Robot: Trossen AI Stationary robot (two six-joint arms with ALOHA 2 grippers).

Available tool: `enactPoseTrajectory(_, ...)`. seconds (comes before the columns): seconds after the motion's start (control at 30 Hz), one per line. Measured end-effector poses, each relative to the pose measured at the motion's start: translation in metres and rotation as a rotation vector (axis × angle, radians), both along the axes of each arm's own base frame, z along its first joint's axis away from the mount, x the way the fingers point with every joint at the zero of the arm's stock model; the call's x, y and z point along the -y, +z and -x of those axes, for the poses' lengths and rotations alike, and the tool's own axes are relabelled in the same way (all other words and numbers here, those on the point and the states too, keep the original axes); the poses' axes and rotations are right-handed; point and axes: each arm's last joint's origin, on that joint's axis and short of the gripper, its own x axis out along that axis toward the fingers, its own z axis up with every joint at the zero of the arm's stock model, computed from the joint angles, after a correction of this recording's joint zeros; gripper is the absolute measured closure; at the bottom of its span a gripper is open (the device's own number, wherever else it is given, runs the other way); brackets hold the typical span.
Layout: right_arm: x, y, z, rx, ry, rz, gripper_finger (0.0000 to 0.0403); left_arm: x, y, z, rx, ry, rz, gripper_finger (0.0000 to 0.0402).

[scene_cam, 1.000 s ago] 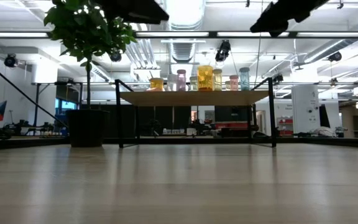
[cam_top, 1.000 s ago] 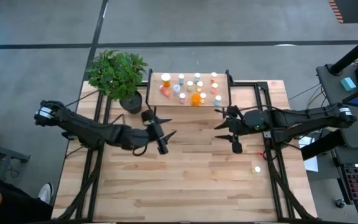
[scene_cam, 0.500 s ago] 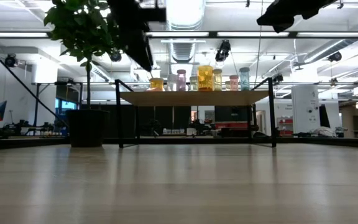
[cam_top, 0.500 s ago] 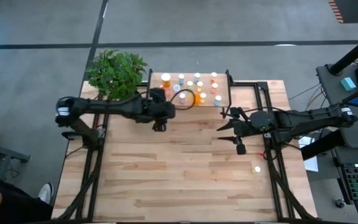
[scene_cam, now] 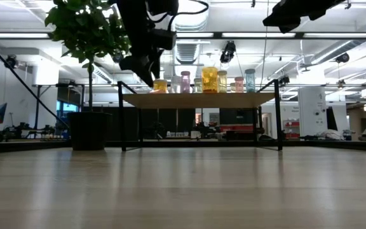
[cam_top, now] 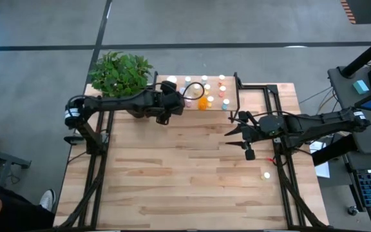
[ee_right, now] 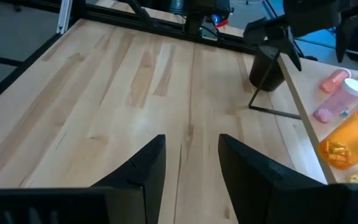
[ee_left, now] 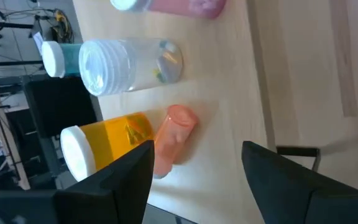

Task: Pick and place medicine bottles onto shelf by color
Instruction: Adjust the orange pill bottle on the shelf

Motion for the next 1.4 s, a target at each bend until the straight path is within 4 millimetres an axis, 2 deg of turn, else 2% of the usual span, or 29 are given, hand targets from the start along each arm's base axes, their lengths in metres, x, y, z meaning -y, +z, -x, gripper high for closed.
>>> enactPoseTrajectory(0.5,0.0,0.0,0.0,-0.001,0.002,0.006,0.0268,-0.038,0.0,0.006,0.054,0.03,0.035,0.0176)
enactPoseTrajectory(0.8,0.0,-0.002,0.0,-0.007,0.002,0.007,0.027,-0.046,-0.011,0.0,0.04,0.014,0.064,0.0176)
enactPoseTrajectory(1.23,0.0,-0.003,0.0,-0.007,0.007,0.02,0.0271,-0.046,-0.012,-0.001,0.048,-0.002,0.096,0.0176)
enactPoseTrajectory(1.4,0.0,-0.003,0.0,-0.006,0.006,0.02,0.0275,-0.046,-0.012,-0.001,0.052,-0.012,0.114,0.0202)
